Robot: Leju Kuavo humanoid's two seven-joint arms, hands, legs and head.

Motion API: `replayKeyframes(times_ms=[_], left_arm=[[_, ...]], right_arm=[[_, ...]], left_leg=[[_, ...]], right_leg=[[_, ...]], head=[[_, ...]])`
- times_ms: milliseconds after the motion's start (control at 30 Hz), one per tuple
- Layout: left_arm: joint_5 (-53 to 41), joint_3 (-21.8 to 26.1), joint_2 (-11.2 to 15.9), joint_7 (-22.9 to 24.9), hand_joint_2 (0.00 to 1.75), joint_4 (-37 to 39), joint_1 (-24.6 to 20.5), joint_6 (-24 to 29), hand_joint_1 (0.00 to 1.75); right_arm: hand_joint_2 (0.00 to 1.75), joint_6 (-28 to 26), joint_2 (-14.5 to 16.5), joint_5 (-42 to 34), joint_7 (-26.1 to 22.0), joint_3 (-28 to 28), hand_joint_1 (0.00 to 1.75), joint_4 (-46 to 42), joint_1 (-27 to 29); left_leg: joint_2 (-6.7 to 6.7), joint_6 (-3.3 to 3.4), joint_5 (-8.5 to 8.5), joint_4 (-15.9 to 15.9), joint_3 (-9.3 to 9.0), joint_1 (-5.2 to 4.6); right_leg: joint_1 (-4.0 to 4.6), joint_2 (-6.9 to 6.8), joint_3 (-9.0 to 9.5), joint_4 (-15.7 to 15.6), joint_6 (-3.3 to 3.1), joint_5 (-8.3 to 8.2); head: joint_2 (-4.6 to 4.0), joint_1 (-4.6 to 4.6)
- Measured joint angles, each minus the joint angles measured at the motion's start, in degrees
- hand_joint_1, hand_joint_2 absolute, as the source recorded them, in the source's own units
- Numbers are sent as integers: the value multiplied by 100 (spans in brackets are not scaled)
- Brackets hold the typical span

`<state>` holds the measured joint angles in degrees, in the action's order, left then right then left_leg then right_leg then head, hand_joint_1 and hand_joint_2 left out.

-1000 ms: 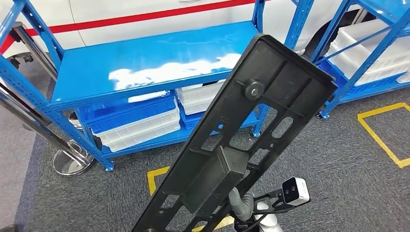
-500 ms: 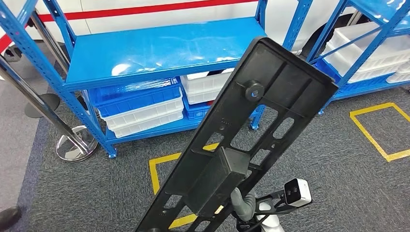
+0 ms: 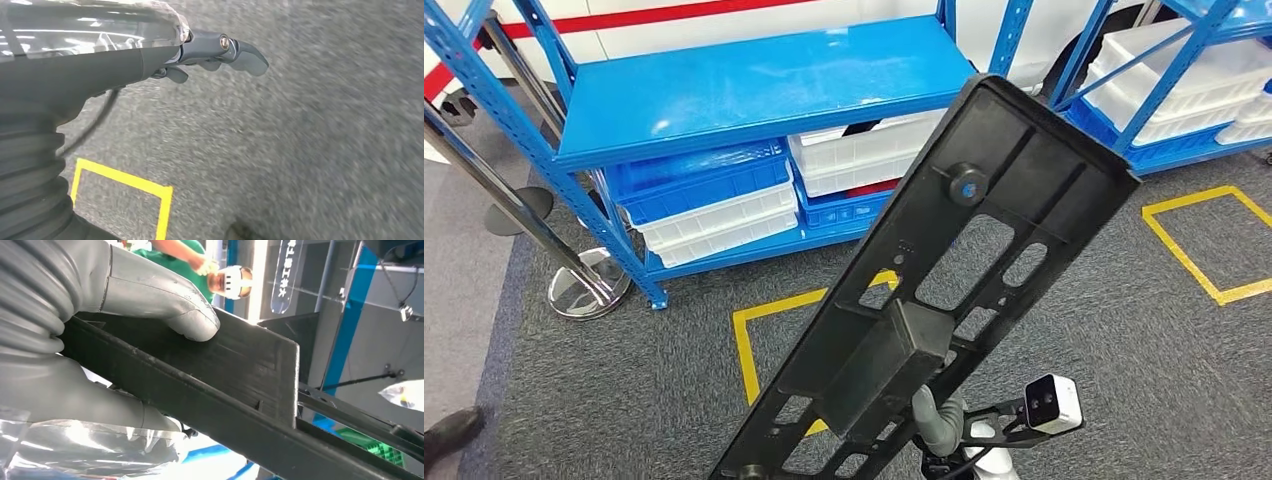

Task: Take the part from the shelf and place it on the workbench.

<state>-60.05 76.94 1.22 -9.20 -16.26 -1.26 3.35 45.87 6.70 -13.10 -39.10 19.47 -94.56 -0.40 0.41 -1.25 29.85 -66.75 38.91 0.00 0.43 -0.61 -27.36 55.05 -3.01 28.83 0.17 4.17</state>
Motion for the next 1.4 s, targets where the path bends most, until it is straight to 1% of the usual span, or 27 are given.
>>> replayKeyframes(times_ms=[33,67,100,133,167,233,300,400,467,533,567,600,633,667,733,767,833,900,967,1033,1067,1100,1133,1200,1267,1333,1400], left_arm=[[-7,20,11,28,175,0,2,26,0],[-16,37,17,41,175,0,4,40,0],[-25,54,24,48,175,0,7,47,0],[-32,70,29,54,175,0,10,47,0],[-35,83,37,57,175,0,10,48,0],[-38,100,51,58,175,0,3,49,0],[-61,107,60,23,175,0,8,48,0],[-163,112,56,-67,175,1,20,66,0],[-239,110,44,-115,175,3,9,159,0],[-281,109,32,-154,175,5,-7,304,0],[-291,109,26,-169,175,9,-13,372,0],[-290,110,17,-179,175,16,-21,423,0],[-288,110,7,-189,175,25,-30,467,0],[-286,111,-6,-201,175,36,-44,510,0],[-287,111,-32,-227,175,49,-67,589,0],[-291,112,-43,-242,175,52,-72,619,0],[-294,112,-57,-263,175,58,-71,647,0],[-296,112,-62,-276,175,61,-77,650,0],[-301,112,-67,-281,175,63,-91,646,0],[-318,115,-71,-275,175,68,-89,638,0],[-329,116,-71,-270,175,70,-82,633,0],[-339,117,-70,-265,175,72,-78,630,0],[-350,117,-70,-263,175,73,-78,627,0],[-380,116,-69,-263,175,76,-86,625,0],[-409,116,-65,-265,175,77,-100,620,0],[-445,115,-62,-265,175,78,-115,605,0],[-493,113,-62,-257,175,80,-132,590,0]], right_arm=[[175,-55,-1,11,0,-27,166,-25,13],[175,-103,-1,16,0,-60,166,-48,28],[175,-136,-1,18,0,-89,166,-69,41],[175,-150,-1,19,0,-110,166,-93,50],[175,-159,-1,19,0,-124,166,-117,55],[175,-173,-1,23,0,-142,166,-156,58],[175,-257,-3,51,0,-158,166,-181,74],[175,-441,-25,131,0,-236,166,-254,143],[175,-512,-64,192,0,-294,166,-327,185],[175,-567,-116,260,0,-329,166,-387,243],[175,-589,-145,287,0,-339,166,-405,278],[175,-601,-171,301,0,-346,166,-411,308],[175,-605,-194,301,0,-347,166,-412,324],[175,-607,-215,293,0,-347,166,-413,329],[175,-607,-243,264,0,-347,166,-413,309],[175,-604,-249,248,0,-347,166,-413,285],[175,-601,-255,221,0,-347,166,-412,247],[175,-599,-262,195,0,-347,166,-413,237],[175,-601,-266,173,0,-347,166,-414,218],[175,-601,-266,161,0,-348,166,-414,194],[175,-598,-267,159,0,-348,166,-414,188],[175,-591,-269,160,0,-348,166,-414,185],[175,-585,-270,164,0,-348,166,-414,179],[175,-572,-270,185,0,-347,166,-415,149],[175,-570,-270,214,0,-347,166,-420,100],[175,-573,-270,244,0,-348,166,-453,48],[175,-588,-271,270,0,-349,166,-509,5]], left_leg=[[0,-20,183,-389,125,10],[0,-37,259,-653,189,18],[0,-49,221,-704,150,26],[1,-55,83,-509,-9,35],[1,-53,-93,-127,-254,45],[-6,-20,-262,609,-705,42],[-14,20,-233,873,-845,20],[-3,89,-258,943,-830,44],[25,158,-282,975,-821,73],[70,196,-285,972,-805,71],[98,201,-285,969,-801,70],[128,201,-283,965,-800,70],[160,201,-280,961,-802,70],[191,196,-275,958,-810,70],[249,171,-258,946,-826,52],[279,150,-251,937,-824,36],[371,104,-242,920,-810,4],[446,49,-214,905,-803,11],[300,-3,3,643,-702,36],[87,-30,406,-62,-409,53],[44,-36,568,-451,-244,56],[26,-39,635,-714,-133,56],[18,-35,590,-773,-116,56],[-16,-16,231,-260,-374,59],[-199,16,-55,483,-728,72],[-344,53,-99,789,-859,71],[-293,109,-128,819,-849,65]], right_leg=[[2,-2,-48,23,-1,-18],[2,-5,-94,51,3,-30],[0,-6,-134,82,8,-37],[-3,-6,-164,115,15,-36],[-6,-4,-184,151,27,-30],[0,-1,-228,206,63,-12],[12,3,-269,239,107,-17],[20,26,-315,299,183,10],[9,51,-484,645,260,240],[-28,60,-851,1402,321,598],[-48,59,-1031,1758,341,707],[-64,57,-1135,1948,354,712],[-78,52,-1138,1917,362,604],[-88,31,-1030,1657,361,399],[-67,-168,-677,860,334,-15],[-42,-273,-549,553,307,-118],[4,-355,-497,343,255,-135],[-8,-238,-524,316,191,-160],[-29,-130,-536,286,116,-203],[-29,-17,-556,282,66,-231],[-21,44,-567,288,54,-240],[-14,110,-576,298,48,-245],[-10,179,-581,314,46,-248],[-9,316,-585,354,51,-246],[-13,443,-604,403,81,-245],[-25,552,-665,435,150,-270],[-35,649,-721,431,236,-316]], head=[[0,0],[0,0],[0,0],[0,0],[0,0],[0,1],[0,1],[0,0],[0,0],[0,0],[0,0],[0,0],[0,0],[0,0],[0,-1],[0,-1],[0,-1],[0,0],[0,0],[0,0],[0,0],[0,0],[0,0],[0,0],[0,0],[0,1],[0,1]])
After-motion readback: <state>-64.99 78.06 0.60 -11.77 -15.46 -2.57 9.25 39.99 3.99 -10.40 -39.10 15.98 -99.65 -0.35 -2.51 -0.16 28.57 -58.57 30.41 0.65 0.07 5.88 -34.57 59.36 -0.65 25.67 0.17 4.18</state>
